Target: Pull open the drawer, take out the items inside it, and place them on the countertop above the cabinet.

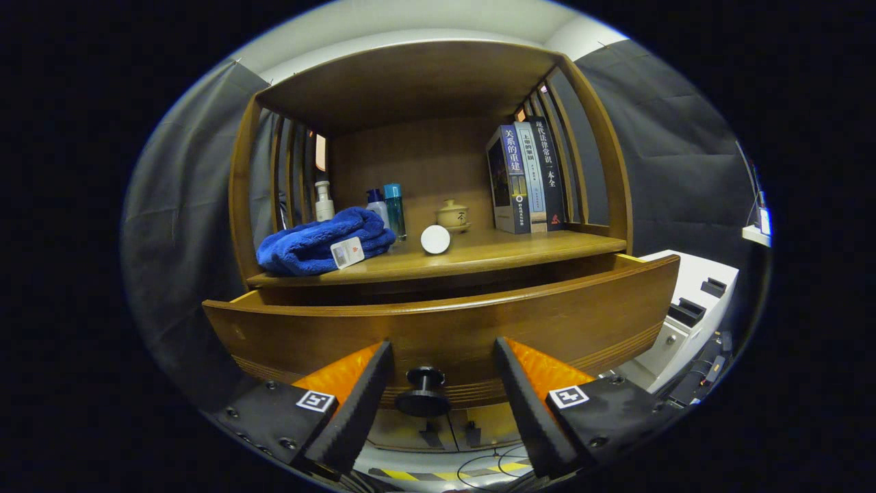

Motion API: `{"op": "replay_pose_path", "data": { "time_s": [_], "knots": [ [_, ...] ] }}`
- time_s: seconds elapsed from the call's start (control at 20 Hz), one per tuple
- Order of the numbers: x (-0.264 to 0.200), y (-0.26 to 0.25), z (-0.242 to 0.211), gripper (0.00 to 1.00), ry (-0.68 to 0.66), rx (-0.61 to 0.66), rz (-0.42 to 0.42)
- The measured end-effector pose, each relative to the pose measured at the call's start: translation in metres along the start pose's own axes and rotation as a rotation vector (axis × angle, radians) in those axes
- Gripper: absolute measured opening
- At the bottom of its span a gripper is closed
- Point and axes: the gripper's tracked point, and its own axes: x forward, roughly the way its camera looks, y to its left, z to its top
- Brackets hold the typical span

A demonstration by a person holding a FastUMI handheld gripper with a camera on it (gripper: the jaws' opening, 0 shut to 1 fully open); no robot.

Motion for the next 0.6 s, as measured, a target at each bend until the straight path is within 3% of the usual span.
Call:
{"op": "replay_pose_path", "data": {
  "time_s": [0.6],
  "knots": [
    [0.062, 0.004, 0.011, 0.99, -0.013, -0.011, -0.004]
  ]
}}
